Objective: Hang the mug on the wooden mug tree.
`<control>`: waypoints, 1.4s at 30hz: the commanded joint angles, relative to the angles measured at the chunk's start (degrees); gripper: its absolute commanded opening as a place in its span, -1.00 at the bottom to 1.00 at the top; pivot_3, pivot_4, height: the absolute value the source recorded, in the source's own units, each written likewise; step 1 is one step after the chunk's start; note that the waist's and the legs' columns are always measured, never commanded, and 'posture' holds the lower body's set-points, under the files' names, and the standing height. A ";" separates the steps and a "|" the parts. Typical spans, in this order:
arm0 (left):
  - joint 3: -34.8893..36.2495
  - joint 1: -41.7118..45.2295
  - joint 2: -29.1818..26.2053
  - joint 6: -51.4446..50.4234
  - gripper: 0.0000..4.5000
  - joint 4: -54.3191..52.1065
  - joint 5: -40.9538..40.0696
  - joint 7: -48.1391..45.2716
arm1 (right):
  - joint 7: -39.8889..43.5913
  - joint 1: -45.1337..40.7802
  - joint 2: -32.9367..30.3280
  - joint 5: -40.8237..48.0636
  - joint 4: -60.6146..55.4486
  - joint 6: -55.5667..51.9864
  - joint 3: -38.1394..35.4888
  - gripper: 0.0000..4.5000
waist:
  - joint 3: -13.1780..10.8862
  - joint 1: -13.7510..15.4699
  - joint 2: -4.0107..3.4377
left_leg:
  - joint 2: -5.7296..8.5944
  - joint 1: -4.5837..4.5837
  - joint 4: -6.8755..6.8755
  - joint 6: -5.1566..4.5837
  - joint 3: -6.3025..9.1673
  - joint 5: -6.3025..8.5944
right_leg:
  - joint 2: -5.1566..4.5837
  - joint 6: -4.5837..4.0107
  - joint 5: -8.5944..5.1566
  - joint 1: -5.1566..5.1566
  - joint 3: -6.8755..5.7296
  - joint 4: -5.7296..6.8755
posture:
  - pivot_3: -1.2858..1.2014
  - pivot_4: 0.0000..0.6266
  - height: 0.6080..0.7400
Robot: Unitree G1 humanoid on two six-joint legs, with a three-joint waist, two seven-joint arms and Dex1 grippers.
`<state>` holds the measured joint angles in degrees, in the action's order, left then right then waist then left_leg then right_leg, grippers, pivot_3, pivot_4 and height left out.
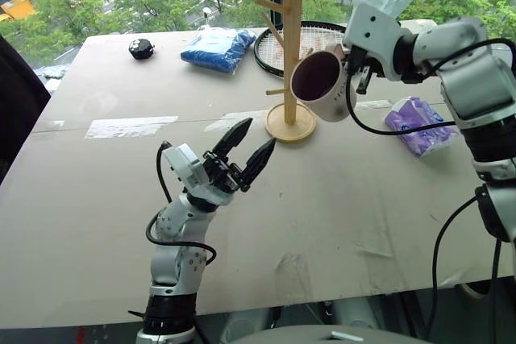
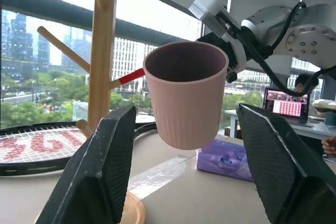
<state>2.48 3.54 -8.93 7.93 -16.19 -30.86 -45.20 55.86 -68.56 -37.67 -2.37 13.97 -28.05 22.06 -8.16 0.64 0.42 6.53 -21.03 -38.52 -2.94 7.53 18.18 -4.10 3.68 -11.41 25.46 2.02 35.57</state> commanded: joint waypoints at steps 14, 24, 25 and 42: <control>-0.63 0.64 1.02 3.19 0.40 -0.57 0.54 3.35 | 5.25 -5.77 4.93 -5.49 9.43 10.88 -0.76 -0.59 | 0.00 -0.05 0.00 | 0.00 -0.05 -0.06 0.01 -0.01 -0.01 | 0.01 -0.01 0.00 0.08 0.01 0.12 | 0.03 -0.52 1.00; -1.36 -1.89 -1.68 -0.64 0.40 -1.53 1.19 4.40 | 4.64 -1.58 1.43 -2.35 9.28 6.72 -7.80 0.21 | 0.01 0.26 0.02 | 0.02 -0.08 -0.07 0.01 -0.01 -0.01 | 0.01 -0.01 0.00 0.14 -0.01 0.14 | 0.03 -0.52 1.00; -1.72 -2.72 -2.50 -1.73 0.40 -1.36 2.29 4.97 | 5.01 0.99 0.45 -0.26 7.60 5.24 -10.08 0.21 | 0.01 0.24 0.02 | 0.02 -0.09 -0.07 0.01 0.00 -0.01 | 0.00 -0.01 0.00 0.14 -0.07 0.13 | 0.03 -0.52 1.00; -5.58 -19.88 -14.84 -9.53 0.40 -0.38 17.53 8.27 | 0.16 60.01 5.08 20.87 -13.06 11.36 -33.77 0.93 | 0.11 0.16 -0.09 | -0.13 0.45 0.02 0.01 -0.41 0.00 | 0.05 -0.08 0.07 -0.17 0.26 0.31 | 0.03 -0.52 1.00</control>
<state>-2.76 -15.42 -23.31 -0.88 -15.77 -14.12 -37.09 57.09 -9.18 -33.07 16.94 3.90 -19.27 -10.27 -8.04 0.80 0.33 6.40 -20.41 -38.49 -2.94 7.15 18.19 -4.05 3.60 -11.34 25.13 2.25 35.88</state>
